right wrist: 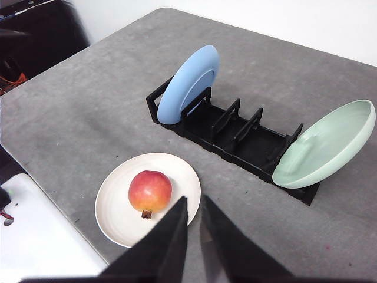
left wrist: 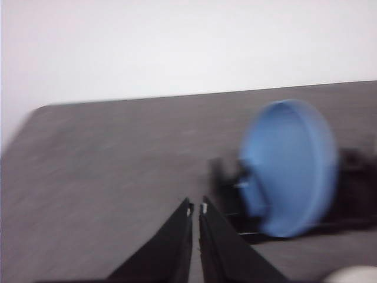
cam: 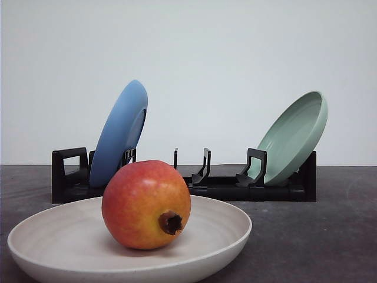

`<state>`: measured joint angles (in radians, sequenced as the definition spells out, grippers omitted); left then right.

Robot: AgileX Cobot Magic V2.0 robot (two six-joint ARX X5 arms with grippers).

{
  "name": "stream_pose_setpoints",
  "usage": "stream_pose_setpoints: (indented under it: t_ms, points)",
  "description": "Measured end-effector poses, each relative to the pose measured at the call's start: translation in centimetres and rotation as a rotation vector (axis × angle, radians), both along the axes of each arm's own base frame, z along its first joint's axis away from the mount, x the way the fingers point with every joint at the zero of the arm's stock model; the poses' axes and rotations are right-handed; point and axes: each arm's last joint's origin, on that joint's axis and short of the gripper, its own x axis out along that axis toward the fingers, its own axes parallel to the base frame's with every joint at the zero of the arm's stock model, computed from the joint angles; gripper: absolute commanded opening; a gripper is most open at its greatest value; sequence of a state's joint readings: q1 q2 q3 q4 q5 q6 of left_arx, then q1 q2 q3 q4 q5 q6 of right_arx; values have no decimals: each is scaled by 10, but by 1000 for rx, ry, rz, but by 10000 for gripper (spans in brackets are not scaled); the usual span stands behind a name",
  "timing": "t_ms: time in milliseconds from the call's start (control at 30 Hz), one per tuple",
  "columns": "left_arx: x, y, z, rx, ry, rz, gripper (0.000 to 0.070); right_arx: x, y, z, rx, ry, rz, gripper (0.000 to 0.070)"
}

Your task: Place pomegranate in white plate

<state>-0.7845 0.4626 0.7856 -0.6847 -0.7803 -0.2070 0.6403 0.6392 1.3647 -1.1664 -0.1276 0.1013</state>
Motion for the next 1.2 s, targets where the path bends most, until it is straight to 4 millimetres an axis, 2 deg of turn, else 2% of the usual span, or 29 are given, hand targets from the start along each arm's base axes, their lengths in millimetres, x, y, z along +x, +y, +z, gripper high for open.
stream_pose_setpoints:
  t_ms: [167, 400, 533, 833, 1200]
  points:
    - [-1, 21, -37, 18, -24, 187, 0, 0, 0, 0, 0, 0, 0, 35]
    - [2, 32, -110, 28, -44, 73, 0, 0, 0, 0, 0, 0, 0, 35]
    - [9, 36, -138, 14, -45, 57, 0, 0, 0, 0, 0, 0, 0, 35]
    - [24, 36, -169, -3, -94, 28, 0, 0, 0, 0, 0, -1, 0, 35]
    - [25, 37, -171, -12, -99, -18, 0, 0, 0, 0, 1, -1, 0, 35]
